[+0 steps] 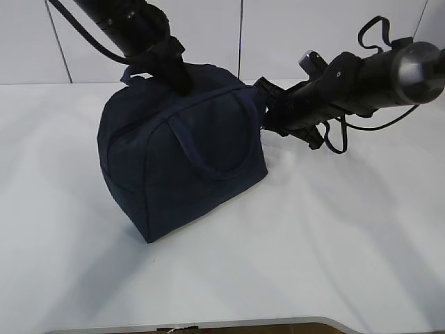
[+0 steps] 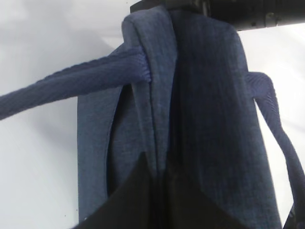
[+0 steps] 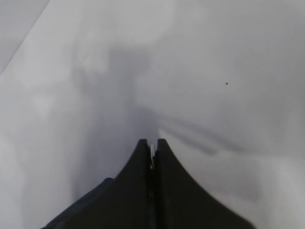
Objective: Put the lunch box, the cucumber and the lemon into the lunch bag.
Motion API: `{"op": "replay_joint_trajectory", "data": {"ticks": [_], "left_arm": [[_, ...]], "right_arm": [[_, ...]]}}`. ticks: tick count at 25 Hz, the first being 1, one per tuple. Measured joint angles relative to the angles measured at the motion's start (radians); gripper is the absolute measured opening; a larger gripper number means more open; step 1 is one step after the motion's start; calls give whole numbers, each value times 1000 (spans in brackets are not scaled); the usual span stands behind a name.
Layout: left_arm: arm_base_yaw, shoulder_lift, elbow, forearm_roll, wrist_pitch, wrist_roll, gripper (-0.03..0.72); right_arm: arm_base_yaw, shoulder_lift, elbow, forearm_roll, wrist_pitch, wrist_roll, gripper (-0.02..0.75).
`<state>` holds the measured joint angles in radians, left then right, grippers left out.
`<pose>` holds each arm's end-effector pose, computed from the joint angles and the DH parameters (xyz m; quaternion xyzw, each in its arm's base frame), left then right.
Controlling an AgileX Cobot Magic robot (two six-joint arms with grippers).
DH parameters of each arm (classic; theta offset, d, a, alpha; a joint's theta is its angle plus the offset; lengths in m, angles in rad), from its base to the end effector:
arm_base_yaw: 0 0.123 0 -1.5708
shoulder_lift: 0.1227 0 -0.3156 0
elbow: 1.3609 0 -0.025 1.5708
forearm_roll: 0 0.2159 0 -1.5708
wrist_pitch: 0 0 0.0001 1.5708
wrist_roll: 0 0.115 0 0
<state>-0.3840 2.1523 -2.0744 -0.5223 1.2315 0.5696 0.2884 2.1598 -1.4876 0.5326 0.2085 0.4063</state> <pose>0.4053 -0.2221 0.2969 0.3990 0.8648 -0.2381 0.1904 0.4590 0.1488 0.1843 0.2698 0.8784 0.2636 0.2934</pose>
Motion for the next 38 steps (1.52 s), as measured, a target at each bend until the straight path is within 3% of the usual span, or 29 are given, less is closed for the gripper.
{"op": "replay_joint_trajectory", "data": {"ticks": [6, 9, 15, 18, 22, 28, 32, 38], "left_arm": [[0, -2, 0, 0, 2, 0, -6], [0, -2, 0, 0, 4, 0, -6], [0, -5, 0, 0, 6, -18, -4], [0, -5, 0, 0, 6, -29, 4], [0, -7, 0, 0, 6, -61, 86], [0, -45, 0, 0, 6, -84, 356], [0, -103, 0, 47, 6, -124, 394], [0, -166, 0, 155, 10, -318, 393]], "right_arm": [[-2, 0, 0, 0, 7, 0, 22], [-2, 0, 0, 0, 19, -2, 90], [-4, -9, 2, -6, 26, -2, 302], [-4, -31, 4, -10, 28, -6, 332], [-6, -73, 4, -37, 30, -31, 340], [-7, -185, 4, -159, 71, -109, 343], [-7, -268, 4, -277, 119, -126, 343], [-7, -401, 4, -371, 280, -277, 343]]}}
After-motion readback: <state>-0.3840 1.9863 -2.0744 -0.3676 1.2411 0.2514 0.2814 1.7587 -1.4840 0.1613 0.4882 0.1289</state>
